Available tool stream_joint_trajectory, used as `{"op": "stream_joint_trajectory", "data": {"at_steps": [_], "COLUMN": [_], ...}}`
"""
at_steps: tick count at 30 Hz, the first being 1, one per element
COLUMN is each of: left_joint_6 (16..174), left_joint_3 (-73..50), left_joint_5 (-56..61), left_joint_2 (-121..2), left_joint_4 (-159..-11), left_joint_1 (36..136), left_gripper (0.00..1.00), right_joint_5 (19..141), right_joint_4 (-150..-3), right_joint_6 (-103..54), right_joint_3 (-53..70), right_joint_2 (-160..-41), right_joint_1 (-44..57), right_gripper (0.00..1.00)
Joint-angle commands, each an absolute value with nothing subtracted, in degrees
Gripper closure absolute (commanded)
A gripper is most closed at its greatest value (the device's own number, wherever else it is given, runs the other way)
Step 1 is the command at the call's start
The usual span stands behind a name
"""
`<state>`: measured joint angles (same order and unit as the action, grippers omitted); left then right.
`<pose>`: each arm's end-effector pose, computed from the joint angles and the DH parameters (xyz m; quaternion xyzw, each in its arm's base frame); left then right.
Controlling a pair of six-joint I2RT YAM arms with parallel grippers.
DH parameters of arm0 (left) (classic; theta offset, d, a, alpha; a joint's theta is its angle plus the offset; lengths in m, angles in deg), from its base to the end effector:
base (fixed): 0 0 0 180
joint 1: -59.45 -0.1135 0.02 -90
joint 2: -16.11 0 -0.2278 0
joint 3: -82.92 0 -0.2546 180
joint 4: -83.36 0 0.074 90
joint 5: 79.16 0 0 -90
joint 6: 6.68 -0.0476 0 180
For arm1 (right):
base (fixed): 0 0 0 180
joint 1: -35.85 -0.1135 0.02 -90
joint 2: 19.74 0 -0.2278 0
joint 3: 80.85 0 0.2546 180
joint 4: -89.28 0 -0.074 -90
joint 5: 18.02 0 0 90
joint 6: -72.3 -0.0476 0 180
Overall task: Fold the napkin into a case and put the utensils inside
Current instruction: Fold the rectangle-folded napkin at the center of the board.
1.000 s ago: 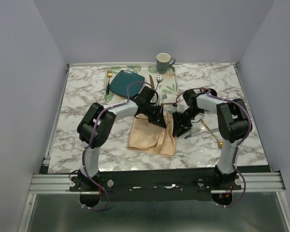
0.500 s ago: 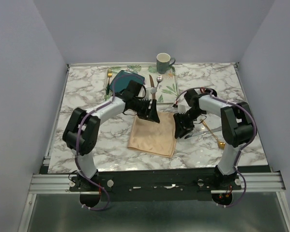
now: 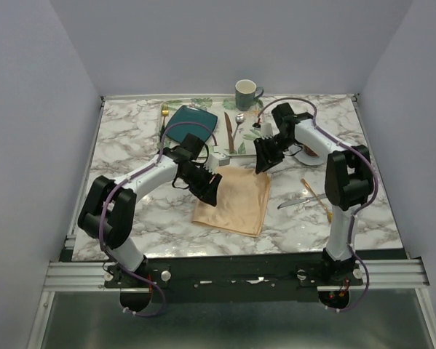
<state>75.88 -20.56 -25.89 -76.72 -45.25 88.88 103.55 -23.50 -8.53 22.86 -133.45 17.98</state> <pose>0.2631 -0.1811 0.1658 0.3523 0.8641 -0.3385 0.1212 0.3613 0.1427 0.1661 -0.2530 0.9227 0.2777 0.0863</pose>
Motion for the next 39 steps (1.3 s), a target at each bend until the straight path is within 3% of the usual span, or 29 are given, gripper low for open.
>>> {"op": "stream_joint_trajectory", "data": {"at_steps": [1, 8, 11, 17, 27, 30, 34, 39], "left_joint_6": [70.3, 67.7, 67.6, 66.7, 59.3, 57.4, 59.1, 65.8], "left_joint_3": [-20.9, -22.5, -23.7, -25.1, -27.5, -30.2, -35.1, -39.4], "left_joint_5": [-22.6, -18.6, -16.2, -13.9, -16.2, -19.2, -14.2, -3.2], "left_joint_2": [-79.6, -82.6, -83.4, -84.1, -73.6, -66.2, -56.0, -52.4], "left_joint_4": [-43.6, -44.3, -45.1, -45.2, -45.7, -46.9, -50.3, -56.6], "left_joint_1": [89.5, 89.6, 89.6, 88.4, 85.2, 85.9, 94.1, 108.3], "left_gripper": [0.47, 0.47, 0.49, 0.57, 0.5, 0.44, 0.39, 0.36], "right_joint_5": [99.3, 93.3, 93.3, 95.6, 106.1, 102.1, 98.2, 99.0], "right_joint_4": [-26.3, -28.2, -28.1, -28.3, -25.2, -25.8, -27.9, -28.3], "right_joint_6": [-11.1, -11.4, -11.1, -10.9, -12.0, -11.6, -12.2, -12.6], "right_joint_3": [27.9, 26.6, 23.4, 15.7, 7.5, 6.0, 5.3, 7.4], "right_joint_2": [-139.4, -141.7, -141.3, -138.5, -123.2, -121.0, -122.3, -126.3], "right_joint_1": [18.3, 18.2, 18.2, 18.3, 18.3, 18.4, 18.8, 20.5], "right_gripper": [0.57, 0.56, 0.66, 0.72, 0.69, 0.61, 0.55, 0.54]}}
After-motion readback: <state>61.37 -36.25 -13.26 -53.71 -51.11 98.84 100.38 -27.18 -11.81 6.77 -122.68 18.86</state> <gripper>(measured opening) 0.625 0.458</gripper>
